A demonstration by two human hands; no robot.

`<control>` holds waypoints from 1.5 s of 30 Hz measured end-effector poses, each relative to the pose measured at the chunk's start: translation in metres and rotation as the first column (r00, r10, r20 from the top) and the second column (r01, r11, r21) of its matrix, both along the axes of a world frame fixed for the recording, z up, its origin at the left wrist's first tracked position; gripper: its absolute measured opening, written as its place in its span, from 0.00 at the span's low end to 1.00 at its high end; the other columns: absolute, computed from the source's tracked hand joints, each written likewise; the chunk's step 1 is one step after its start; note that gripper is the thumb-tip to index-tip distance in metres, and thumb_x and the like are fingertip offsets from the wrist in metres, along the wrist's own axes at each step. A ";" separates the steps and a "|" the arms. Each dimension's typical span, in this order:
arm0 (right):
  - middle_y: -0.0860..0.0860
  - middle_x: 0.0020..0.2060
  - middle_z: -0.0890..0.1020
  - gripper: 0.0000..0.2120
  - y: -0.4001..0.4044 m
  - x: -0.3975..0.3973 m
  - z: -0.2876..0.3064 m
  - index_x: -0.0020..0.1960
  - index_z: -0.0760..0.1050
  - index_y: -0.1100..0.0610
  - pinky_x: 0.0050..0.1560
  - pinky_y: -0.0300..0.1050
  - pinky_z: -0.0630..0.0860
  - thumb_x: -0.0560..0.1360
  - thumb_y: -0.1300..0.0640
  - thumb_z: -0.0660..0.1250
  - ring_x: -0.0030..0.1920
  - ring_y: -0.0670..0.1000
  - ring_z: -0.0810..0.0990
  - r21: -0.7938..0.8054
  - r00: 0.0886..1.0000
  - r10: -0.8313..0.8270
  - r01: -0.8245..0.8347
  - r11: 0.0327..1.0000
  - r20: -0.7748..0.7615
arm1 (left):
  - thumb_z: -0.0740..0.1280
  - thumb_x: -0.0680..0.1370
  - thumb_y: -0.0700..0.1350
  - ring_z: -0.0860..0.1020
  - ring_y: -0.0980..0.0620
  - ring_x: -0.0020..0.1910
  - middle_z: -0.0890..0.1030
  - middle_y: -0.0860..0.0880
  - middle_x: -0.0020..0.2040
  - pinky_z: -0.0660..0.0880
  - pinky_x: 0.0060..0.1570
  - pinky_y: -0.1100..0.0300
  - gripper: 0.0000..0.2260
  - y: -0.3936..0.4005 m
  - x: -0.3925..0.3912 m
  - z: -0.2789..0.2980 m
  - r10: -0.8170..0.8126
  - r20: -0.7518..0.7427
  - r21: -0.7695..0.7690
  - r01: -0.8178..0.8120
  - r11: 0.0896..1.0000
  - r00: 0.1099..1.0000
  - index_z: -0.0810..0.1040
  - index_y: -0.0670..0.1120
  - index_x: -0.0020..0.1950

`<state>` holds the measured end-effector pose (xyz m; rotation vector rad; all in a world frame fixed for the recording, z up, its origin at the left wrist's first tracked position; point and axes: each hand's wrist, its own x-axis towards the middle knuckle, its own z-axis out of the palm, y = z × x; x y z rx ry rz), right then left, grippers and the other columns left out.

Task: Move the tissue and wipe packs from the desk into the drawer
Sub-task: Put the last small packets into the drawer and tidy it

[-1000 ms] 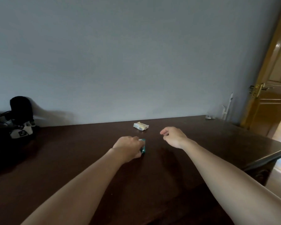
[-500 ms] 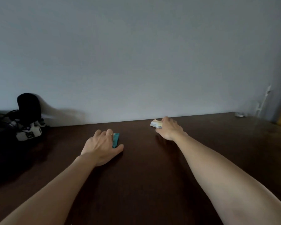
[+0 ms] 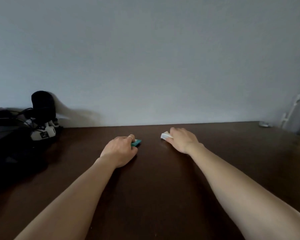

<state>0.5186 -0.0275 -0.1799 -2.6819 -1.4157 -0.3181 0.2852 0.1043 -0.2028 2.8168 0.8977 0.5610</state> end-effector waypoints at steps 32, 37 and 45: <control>0.46 0.50 0.79 0.31 -0.352 -0.420 -0.422 0.71 0.59 0.48 0.40 0.50 0.81 0.74 0.40 0.66 0.44 0.48 0.84 -0.193 0.477 -0.156 -0.027 0.981 -0.865 | 0.62 0.83 0.57 0.75 0.54 0.32 0.78 0.53 0.36 0.63 0.27 0.63 0.16 -0.341 -0.409 -0.349 0.433 -0.033 -0.376 -0.412 0.830 0.901 0.80 0.48 0.60; 0.42 0.56 0.78 0.24 -0.324 -0.428 -0.447 0.65 0.65 0.43 0.40 0.39 0.77 0.75 0.44 0.73 0.50 0.40 0.80 -0.128 0.298 -0.140 0.062 0.990 -0.944 | 0.55 0.85 0.52 0.79 0.48 0.34 0.78 0.49 0.36 0.74 0.32 0.53 0.10 -0.323 -0.417 -0.371 0.699 0.026 -0.646 -0.521 0.557 0.715 0.71 0.47 0.54; 0.55 0.51 0.85 0.25 -0.253 -0.457 -0.450 0.60 0.77 0.48 0.37 0.42 0.81 0.70 0.35 0.73 0.42 0.50 0.87 -0.214 -0.208 -0.175 0.183 0.959 -0.962 | 0.52 0.86 0.45 0.76 0.46 0.45 0.77 0.45 0.49 0.71 0.46 0.55 0.14 -0.293 -0.448 -0.391 0.939 -0.132 -0.883 -0.468 0.035 0.318 0.72 0.39 0.62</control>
